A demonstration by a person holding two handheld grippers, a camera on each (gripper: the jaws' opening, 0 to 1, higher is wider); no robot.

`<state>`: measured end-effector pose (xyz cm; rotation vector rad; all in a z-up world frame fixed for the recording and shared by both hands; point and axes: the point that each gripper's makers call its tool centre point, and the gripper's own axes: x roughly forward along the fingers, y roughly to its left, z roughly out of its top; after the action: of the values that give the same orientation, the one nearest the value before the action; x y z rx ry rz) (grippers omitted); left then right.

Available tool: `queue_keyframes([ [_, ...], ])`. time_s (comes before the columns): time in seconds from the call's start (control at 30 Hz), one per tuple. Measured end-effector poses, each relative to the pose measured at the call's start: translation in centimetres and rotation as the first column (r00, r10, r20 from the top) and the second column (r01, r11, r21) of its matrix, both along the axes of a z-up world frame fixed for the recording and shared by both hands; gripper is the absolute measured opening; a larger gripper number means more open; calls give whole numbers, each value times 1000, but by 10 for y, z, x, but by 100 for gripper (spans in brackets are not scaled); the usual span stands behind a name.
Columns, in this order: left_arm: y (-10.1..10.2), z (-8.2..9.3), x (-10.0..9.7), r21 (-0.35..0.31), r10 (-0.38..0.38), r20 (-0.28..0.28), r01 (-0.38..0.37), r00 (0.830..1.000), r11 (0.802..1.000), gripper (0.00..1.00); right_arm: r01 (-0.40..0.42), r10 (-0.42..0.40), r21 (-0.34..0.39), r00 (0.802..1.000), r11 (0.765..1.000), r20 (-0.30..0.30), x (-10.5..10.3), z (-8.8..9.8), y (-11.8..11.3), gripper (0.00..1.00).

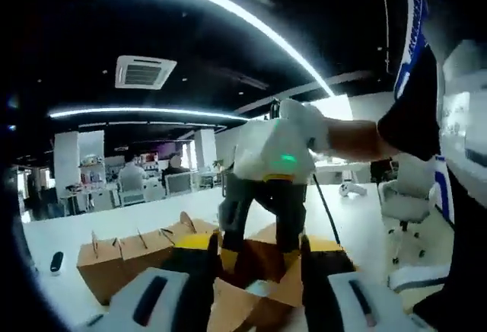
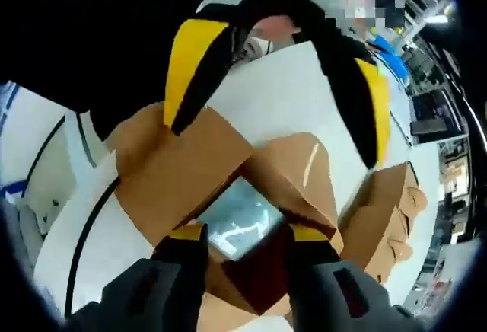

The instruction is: Pick up one paper box from the group, open the paper box, and remove the item inside

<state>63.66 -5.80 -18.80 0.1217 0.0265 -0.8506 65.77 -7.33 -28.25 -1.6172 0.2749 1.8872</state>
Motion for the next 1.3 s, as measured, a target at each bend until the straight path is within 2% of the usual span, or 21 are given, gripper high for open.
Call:
queue_keyframes([
  [0.1, 0, -17, 11, 73, 41, -42, -38, 998, 997, 45, -44, 44, -36, 999, 998, -1, 0, -7, 0, 45],
  [0.17, -4, -33, 13, 150, 28, -66, -17, 997, 989, 45, -66, 66, -48, 998, 997, -9, -2, -7, 1, 45],
  [0.23, -8, -45, 11, 186, 8, -100, 11, 995, 983, 45, -50, 49, -51, 999, 997, -6, 2, -3, 3, 45],
  [0.3, -9, -45, 12, 179, -1, -103, 19, 995, 984, 45, 2, -2, -34, 1000, 999, -7, 5, 0, 5, 45],
  [0.4, -11, -45, 11, 171, -22, -108, 40, 994, 984, 45, 70, -72, -32, 993, 997, -91, -2, -2, 2, 46],
  [0.43, -12, -45, 11, 173, -33, -110, 51, 993, 984, 46, 103, -108, -44, 986, 994, -128, -5, -5, 0, 46],
  [0.53, -14, -47, 11, 177, -43, -121, 64, 992, 982, 45, 197, -205, -72, 967, 978, -151, 1, -13, -1, 45],
  [0.6, -14, -48, 10, 178, -44, -136, 69, 990, 982, 45, 274, -290, -108, 938, 956, -188, 1, -18, -3, 44],
  [0.63, -13, -49, 10, 175, -43, -146, 68, 988, 982, 45, 308, -326, -117, 925, 944, -194, 3, -20, -2, 44],
  [0.67, -13, -50, 11, 175, -40, -153, 67, 987, 982, 45, 308, -322, -97, 927, 946, -194, 5, -18, 3, 43],
  [0.7, -13, -51, 11, 175, -37, -161, 65, 986, 982, 45, 375, -392, -116, 897, 920, -205, 5, -17, 3, 43],
  [0.73, -12, -51, 11, 172, -34, -168, 63, 985, 983, 45, 412, -431, -131, 883, 902, -186, 8, -17, 1, 43],
  [0.8, -10, -54, 13, 172, -20, -186, 53, 982, 984, 44, 443, -461, -135, 872, 886, -163, 11, -19, 1, 43],
  [0.83, -10, -55, 13, 157, -16, -203, 48, 979, 986, 44, 440, -457, -135, 875, 888, -159, 10, -20, 2, 44],
  [0.97, -10, -55, 13, 164, -13, -199, 47, 980, 985, 44, 443, -459, -132, 879, 887, -134, 12, -21, 1, 44],
  [1.1, -10, -56, 5, 177, -16, -192, 51, 981, 983, 45, 429, -446, -164, 890, 888, -91, 13, -36, -9, 45],
  [1.3, -11, -56, 4, 177, -31, -187, 65, 982, 982, 45, 423, -436, -138, 895, 896, -90, 14, -32, -8, 45],
])
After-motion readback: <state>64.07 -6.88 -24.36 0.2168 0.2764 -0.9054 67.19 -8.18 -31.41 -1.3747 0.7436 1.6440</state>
